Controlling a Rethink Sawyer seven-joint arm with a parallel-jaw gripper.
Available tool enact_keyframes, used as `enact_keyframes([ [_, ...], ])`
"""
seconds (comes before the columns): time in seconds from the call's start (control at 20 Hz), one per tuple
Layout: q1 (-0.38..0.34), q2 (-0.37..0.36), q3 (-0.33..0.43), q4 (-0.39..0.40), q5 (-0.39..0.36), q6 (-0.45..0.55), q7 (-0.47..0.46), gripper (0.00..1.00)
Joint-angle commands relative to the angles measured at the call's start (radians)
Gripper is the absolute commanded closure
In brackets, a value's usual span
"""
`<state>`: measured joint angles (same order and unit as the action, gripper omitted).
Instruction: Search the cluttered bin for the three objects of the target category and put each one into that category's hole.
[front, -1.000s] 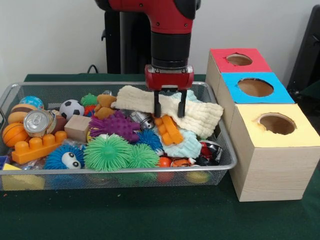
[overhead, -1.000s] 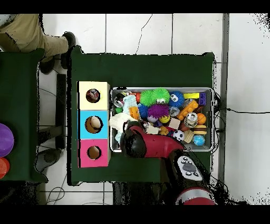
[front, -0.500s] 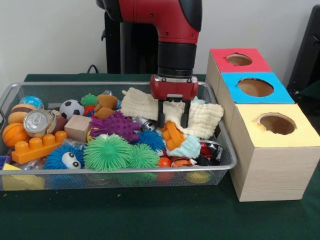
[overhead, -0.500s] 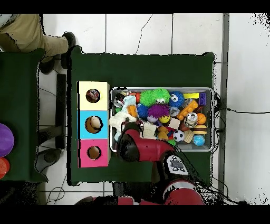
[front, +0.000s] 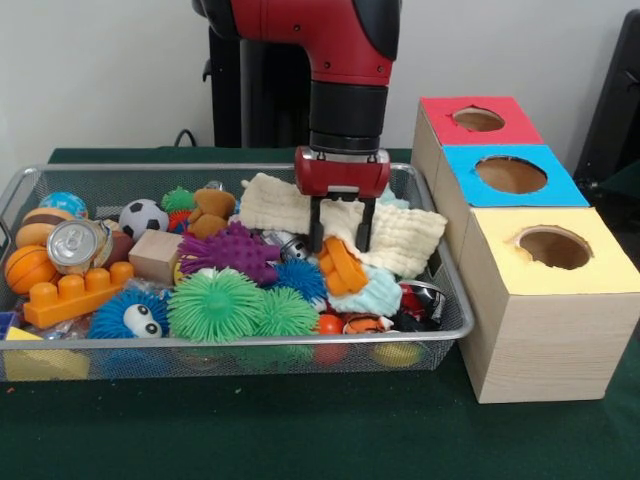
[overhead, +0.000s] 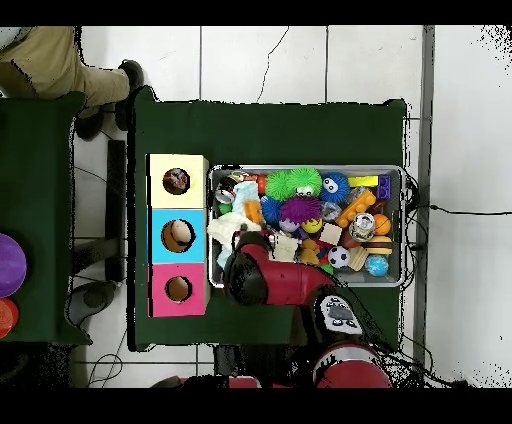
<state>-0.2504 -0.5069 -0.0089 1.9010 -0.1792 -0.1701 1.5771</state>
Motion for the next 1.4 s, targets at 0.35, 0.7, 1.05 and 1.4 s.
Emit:
enact_keyframes([
  [0.35,-0.028,0.036,0.061,-0.010,0.033,0.098,0.172,1.00],
  [0.7,-0.025,0.030,0.057,-0.008,0.043,0.119,0.174,1.00],
  [1.05,-0.054,-0.007,0.090,-0.022,0.054,0.202,0.151,1.00],
  [1.4,-0.125,-0.191,0.137,-0.110,0.078,0.609,0.009,1.00],
])
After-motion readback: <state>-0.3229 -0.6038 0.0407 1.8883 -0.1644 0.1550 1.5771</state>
